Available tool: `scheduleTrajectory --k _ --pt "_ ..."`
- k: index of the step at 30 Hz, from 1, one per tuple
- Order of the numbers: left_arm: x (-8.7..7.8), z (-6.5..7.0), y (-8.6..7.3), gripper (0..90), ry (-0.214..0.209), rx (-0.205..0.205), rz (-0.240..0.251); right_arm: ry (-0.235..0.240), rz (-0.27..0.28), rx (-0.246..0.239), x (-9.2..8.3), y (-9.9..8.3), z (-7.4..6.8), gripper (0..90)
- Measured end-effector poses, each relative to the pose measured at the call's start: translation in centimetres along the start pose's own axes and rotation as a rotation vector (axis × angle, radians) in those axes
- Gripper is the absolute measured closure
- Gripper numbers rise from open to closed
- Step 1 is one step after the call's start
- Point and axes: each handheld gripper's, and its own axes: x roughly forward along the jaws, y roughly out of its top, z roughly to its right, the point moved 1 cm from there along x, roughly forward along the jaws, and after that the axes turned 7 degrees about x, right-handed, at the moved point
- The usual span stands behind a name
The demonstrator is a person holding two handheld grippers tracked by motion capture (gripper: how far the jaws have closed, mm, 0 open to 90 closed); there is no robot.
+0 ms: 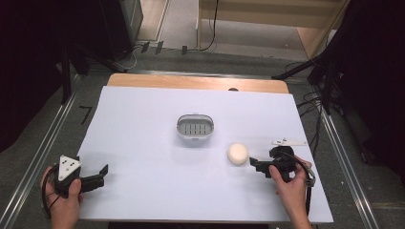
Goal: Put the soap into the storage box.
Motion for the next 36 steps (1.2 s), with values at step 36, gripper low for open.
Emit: scheduleTrajectory --k 36 --pt "0.0 0.0 0.0 0.4 0.002 0.002 -0.006 0.019 -0.058 -0.068 3.1 1.3 -4.6 12.8"
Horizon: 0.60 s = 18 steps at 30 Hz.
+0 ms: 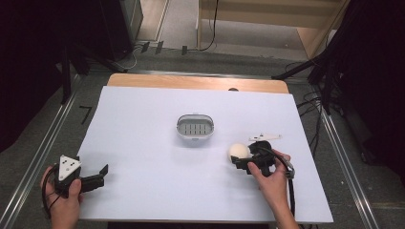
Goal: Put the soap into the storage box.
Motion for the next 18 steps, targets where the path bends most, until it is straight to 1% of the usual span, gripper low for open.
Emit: scheduleTrajectory --k 3,4,7,9,11,14,18 --pt "0.0 0.0 0.0 0.4 0.000 0.001 -0.002 -0.025 -0.012 -0.019 0.4 0.1 -0.4 12.9" --pt "0.0 0.0 0.0 0.4 0.000 0.000 -0.002 -0.035 -0.016 -0.018 0.5 0.1 -0.6 12.9" --pt "0.0 0.0 0.0 0.4 0.000 0.000 -0.002 -0.043 -0.020 -0.020 0.8 0.2 -0.8 13.2" --pt "0.0 0.0 0.0 0.4 -0.001 -0.001 0.000 -0.061 -0.022 -0.025 1.2 0.2 -1.0 13.3" --pt "0.0 0.0 0.0 0.4 0.001 -0.001 0.001 -0.058 -0.026 -0.021 1.4 0.2 -1.1 13.3" --pt "0.0 0.0 0.0 0.4 0.000 -0.001 -0.001 -0.077 -0.034 -0.017 1.8 0.2 -1.3 13.8" --pt "0.0 0.0 0.0 0.4 0.002 -0.002 0.001 -0.082 -0.030 -0.004 2.1 0.2 -1.3 19.0"
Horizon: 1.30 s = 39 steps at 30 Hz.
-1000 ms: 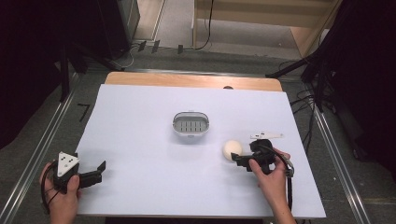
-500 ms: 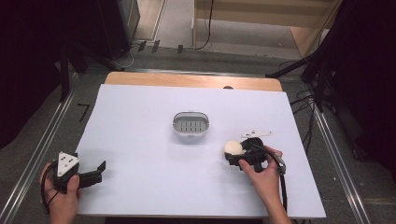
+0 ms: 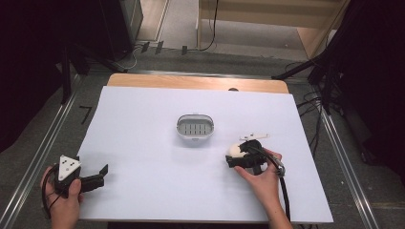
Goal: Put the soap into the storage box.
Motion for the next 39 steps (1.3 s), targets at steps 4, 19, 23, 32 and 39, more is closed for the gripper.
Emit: scheduleTrajectory --k 4,19,23,32,39 --pt "0.0 0.0 0.0 0.4 0.000 0.000 0.000 -0.013 0.007 0.021 0.1 0.0 0.1 23.6" --pt "0.0 0.0 0.0 0.4 0.001 0.000 0.000 -0.034 0.011 0.014 0.2 -0.2 -0.3 24.5" --pt "0.0 0.0 0.0 0.4 0.001 0.000 0.000 -0.038 0.016 0.009 0.1 -0.2 -0.4 24.6" --pt "0.0 0.0 0.0 0.4 0.001 0.000 -0.001 -0.020 0.029 0.019 -0.7 0.4 -0.3 24.6" --pt "0.0 0.0 0.0 0.4 0.003 0.001 -0.003 -0.009 0.031 0.012 -0.8 0.7 -0.5 24.6"
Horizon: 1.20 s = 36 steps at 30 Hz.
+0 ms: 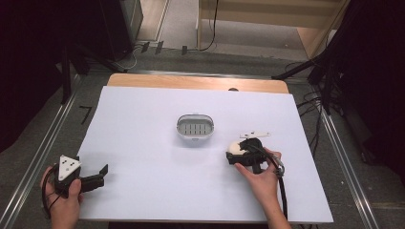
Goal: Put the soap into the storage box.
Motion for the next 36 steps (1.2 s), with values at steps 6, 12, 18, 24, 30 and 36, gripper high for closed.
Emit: scheduleTrajectory --k 6,12,18,24,30,36 --pt "0.0 0.0 0.0 0.4 -0.001 0.000 0.001 0.012 0.006 0.001 -0.2 0.5 -0.3 24.6" --pt "0.0 0.0 0.0 0.4 -0.001 0.000 0.001 0.017 0.009 -0.003 -0.4 1.0 -0.5 24.6" --pt "0.0 0.0 0.0 0.4 -0.001 0.000 0.000 0.028 0.018 0.001 -0.6 1.6 -0.6 24.6" --pt "0.0 0.0 0.0 0.4 -0.001 0.000 0.000 0.038 0.028 -0.003 -0.8 2.2 -0.9 24.6" --pt "0.0 0.0 0.0 0.4 -0.001 0.000 0.000 0.043 0.028 -0.007 -0.7 2.7 -1.2 24.6" --pt "0.0 0.0 0.0 0.4 -0.001 0.000 0.001 0.051 0.030 -0.001 -0.6 3.3 -1.5 24.7"
